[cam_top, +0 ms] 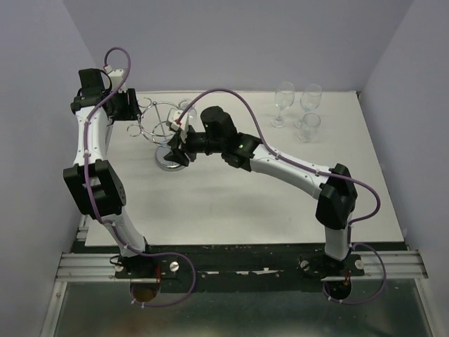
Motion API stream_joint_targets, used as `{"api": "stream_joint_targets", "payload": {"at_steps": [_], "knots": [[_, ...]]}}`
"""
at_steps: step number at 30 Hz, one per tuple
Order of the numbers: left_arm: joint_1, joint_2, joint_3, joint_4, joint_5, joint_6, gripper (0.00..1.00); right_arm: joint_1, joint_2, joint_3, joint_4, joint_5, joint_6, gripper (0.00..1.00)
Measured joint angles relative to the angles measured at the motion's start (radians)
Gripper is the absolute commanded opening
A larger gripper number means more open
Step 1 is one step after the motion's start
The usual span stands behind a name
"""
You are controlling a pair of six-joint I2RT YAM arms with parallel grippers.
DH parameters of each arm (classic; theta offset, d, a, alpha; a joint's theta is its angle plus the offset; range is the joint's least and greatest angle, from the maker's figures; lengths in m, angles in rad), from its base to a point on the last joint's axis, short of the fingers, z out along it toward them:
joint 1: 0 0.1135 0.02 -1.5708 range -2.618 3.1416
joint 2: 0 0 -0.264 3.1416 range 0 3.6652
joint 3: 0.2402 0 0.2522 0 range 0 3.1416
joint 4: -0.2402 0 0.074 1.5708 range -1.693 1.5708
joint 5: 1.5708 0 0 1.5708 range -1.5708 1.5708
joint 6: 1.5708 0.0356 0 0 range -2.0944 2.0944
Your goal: Take the wine glass off the wine glass rack
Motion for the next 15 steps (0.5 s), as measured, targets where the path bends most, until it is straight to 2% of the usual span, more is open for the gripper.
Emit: {"api": "stream_joint_targets", "payload": {"at_steps": [6, 9, 12, 15], "knots": [[0.0, 0.002, 0.017, 0.002, -0.032, 0.0, 0.78, -0.001, -0.008, 0.027, 0.0, 0.004, 0.005, 0.63], [-0.002, -0.011, 0.017, -0.004, -0.08, 0.004, 0.8, -0.018, -0.034, 0.027, -0.006, 0.001, 0.013, 0.64], [-0.005, -0.045, 0.017, -0.024, -0.145, 0.014, 0.84, -0.054, -0.077, 0.029, -0.01, -0.008, 0.031, 0.68], [-0.006, -0.091, 0.01, -0.037, -0.206, 0.027, 0.89, -0.127, -0.113, 0.043, -0.01, -0.021, 0.048, 0.77]]}}
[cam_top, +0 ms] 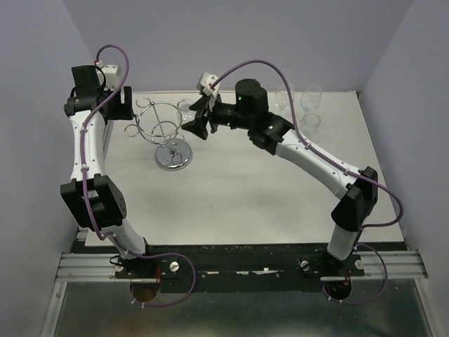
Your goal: Take the wine glass off the wine glass rack
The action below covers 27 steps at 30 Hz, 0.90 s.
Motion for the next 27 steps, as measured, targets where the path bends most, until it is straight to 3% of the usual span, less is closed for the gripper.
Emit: {"api": "stream_joint_targets", "payload": {"at_steps": [3, 10, 17, 22, 27], "knots": [[0.0, -0.067, -0.038, 0.002, -0.063, 0.019, 0.92, -0.093, -0.021, 0.002, 0.006, -0.026, 0.003, 0.88], [0.017, -0.173, -0.144, 0.016, -0.102, 0.021, 0.99, -0.279, -0.004, -0.006, 0.006, -0.116, -0.04, 1.0], [0.187, -0.192, -0.145, 0.068, 0.039, -0.122, 0.99, -0.334, 0.106, -0.003, 0.005, -0.266, -0.25, 1.0], [0.161, -0.29, -0.194, 0.086, 0.09, -0.076, 0.99, -0.348, 0.281, 0.104, 0.016, -0.394, -0.278, 1.0], [0.127, -0.413, -0.259, 0.108, 0.098, 0.005, 0.99, -0.377, 0.405, 0.147, 0.105, -0.465, -0.155, 1.0]]}}
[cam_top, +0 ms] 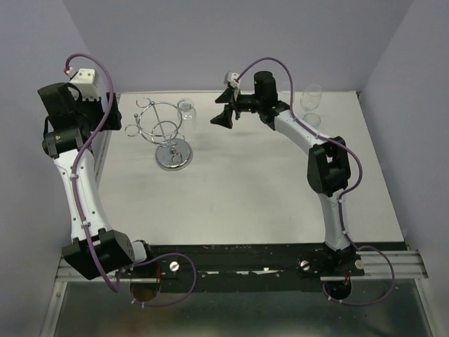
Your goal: Take the wine glass off the wine glass rack
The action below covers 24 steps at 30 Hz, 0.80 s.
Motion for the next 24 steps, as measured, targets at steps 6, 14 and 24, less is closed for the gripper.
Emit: {"api": "stream_joint_targets", "payload": {"at_steps": [6, 14, 24], "knots": [[-0.003, -0.046, -0.001, 0.02, -0.001, 0.01, 0.99, -0.009, 0.074, 0.089, 0.058, -0.019, 0.148, 1.0], [-0.016, -0.061, -0.012, 0.009, 0.001, 0.035, 0.99, 0.045, 0.172, 0.209, 0.132, -0.018, 0.285, 1.0], [-0.016, -0.172, -0.091, 0.011, 0.027, 0.021, 0.99, 0.109, 0.225, 0.229, 0.173, 0.014, 0.309, 1.0]]}}
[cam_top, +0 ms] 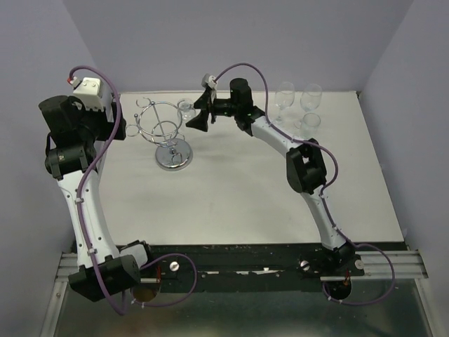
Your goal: Take the wine glass off the wine glass rack
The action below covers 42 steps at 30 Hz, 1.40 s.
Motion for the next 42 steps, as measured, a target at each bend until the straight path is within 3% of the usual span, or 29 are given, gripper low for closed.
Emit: {"api": "stream_joint_targets", "payload": {"at_steps": [7, 16, 26, 37, 42], "knots": [[-0.006, -0.056, -0.026, -0.01, 0.01, 0.001, 0.99, 0.03, 0.079, 0.068, 0.002, 0.085, 0.004, 0.99], [-0.013, -0.092, -0.038, -0.015, 0.011, -0.006, 0.99, 0.038, 0.098, 0.096, 0.005, 0.149, -0.009, 0.7], [-0.013, -0.101, -0.04, -0.021, 0.011, -0.002, 0.99, 0.037, 0.039, -0.002, 0.063, 0.262, -0.035, 0.58], [-0.013, -0.176, -0.095, -0.024, 0.014, -0.016, 0.99, -0.006, 0.006, -0.029, 0.048, 0.348, -0.049, 0.55], [-0.014, -0.154, -0.061, -0.035, 0.021, -0.021, 0.99, -0.042, -0.077, -0.129, 0.023, 0.375, -0.051, 0.52]]}}
